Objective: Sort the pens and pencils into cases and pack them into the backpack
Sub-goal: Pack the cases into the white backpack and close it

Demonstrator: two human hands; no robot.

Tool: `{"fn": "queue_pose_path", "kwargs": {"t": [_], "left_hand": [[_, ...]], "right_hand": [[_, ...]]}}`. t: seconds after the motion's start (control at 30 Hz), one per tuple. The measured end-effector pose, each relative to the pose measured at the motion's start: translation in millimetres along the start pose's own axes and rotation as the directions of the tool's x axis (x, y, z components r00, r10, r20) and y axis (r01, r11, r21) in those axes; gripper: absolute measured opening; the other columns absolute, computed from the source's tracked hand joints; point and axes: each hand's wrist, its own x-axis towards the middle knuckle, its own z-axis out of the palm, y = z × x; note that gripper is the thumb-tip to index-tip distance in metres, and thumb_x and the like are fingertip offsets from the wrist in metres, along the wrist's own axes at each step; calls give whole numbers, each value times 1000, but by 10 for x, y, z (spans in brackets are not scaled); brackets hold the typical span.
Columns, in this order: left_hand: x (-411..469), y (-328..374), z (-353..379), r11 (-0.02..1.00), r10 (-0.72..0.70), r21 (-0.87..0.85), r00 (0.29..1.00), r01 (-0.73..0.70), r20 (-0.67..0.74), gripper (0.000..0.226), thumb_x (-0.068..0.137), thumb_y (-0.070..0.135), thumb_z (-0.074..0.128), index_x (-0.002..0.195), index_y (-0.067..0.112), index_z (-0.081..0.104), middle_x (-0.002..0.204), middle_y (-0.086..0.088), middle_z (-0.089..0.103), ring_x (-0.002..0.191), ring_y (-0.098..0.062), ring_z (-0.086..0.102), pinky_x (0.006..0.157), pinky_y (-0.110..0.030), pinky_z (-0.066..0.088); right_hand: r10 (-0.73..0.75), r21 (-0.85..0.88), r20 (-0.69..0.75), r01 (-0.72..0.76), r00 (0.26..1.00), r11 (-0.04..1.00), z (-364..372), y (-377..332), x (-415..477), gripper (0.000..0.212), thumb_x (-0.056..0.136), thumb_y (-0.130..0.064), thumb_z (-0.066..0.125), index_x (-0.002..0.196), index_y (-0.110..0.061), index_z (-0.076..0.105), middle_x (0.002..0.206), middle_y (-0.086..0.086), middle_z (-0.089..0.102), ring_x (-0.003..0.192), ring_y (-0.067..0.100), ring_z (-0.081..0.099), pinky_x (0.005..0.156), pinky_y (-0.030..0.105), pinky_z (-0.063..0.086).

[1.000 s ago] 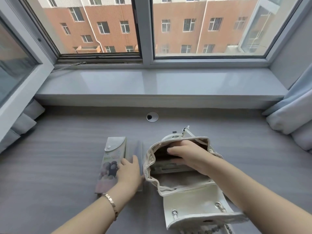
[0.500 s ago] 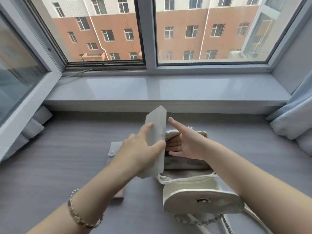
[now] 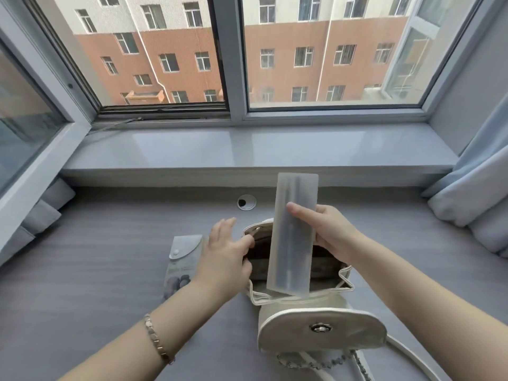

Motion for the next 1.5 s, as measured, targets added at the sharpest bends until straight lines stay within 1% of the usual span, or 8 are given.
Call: {"fn": "queue_pose_path", "kwargs": {"t": [0.3,0.43,0.6,0.8,1.07,1.23,1.4,1.5], "left_hand": [[52,54,87,878,28,-473,977,77,211,71,73,-14,32,134,19,42,135,-2,37,125,-16,35,85,0,18],[61,15,50,840,66,-539,976,58,208,71,73,-19,30,135,14,41,140,-1,34,134,-12,26,96,3,11],[-13,84,54,843,146,-538,957,12,249,78,75,-18,28,141,24,30,155,-3,6,144,-11,5,106,-8,6],[-13,87,39,805,110,-591,971,39,214,81,72,-22,25,139,22,34,153,-1,12,143,-8,1,100,3,1],[-39,73,199,818,27,-567,979,93,200,81,70,-21,26,140,19,33,154,-4,12,143,-11,11,109,-10,10],[112,9,137,668,-38,-714,968,210,249,80,66,-25,24,128,17,52,150,-5,29,139,-14,25,111,-16,19],[112,-109,3,329,-27,-875,930,354,366,41,69,-6,50,79,26,74,128,-9,58,132,-21,41,105,-40,39],[85,-375,76,284,-379,-927,917,244,125,17,88,9,53,83,18,67,99,-3,70,114,-29,57,87,-30,46]], "right_hand": [[-617,-534,234,630,751,565,23,243,-201,29,67,-19,78,93,-26,70,89,-30,66,82,-8,60,77,11,45],[-303,-937,315,346,899,52,-14,337,-195,37,84,-29,61,119,-19,56,119,-2,63,112,20,56,92,34,44],[-71,-908,164,122,984,-401,313,444,64,50,93,-15,40,139,0,25,144,20,34,132,36,33,112,48,18],[58,-986,151,146,987,78,316,595,219,55,96,-41,29,140,-8,25,149,15,29,136,31,27,114,38,19],[173,-980,117,142,978,-140,536,743,665,46,92,-32,32,137,-22,33,146,7,34,134,30,30,110,48,26],[32,-995,-17,-20,999,102,533,664,543,46,94,-37,32,137,-21,34,146,7,35,133,28,32,110,41,26],[-245,-948,-1,77,969,308,327,375,7,28,90,-32,42,105,-19,61,106,2,68,99,25,60,76,32,48],[-280,-901,-20,104,960,422,200,293,-224,25,91,-27,44,106,-19,62,104,-2,68,100,20,58,78,30,45]]}}
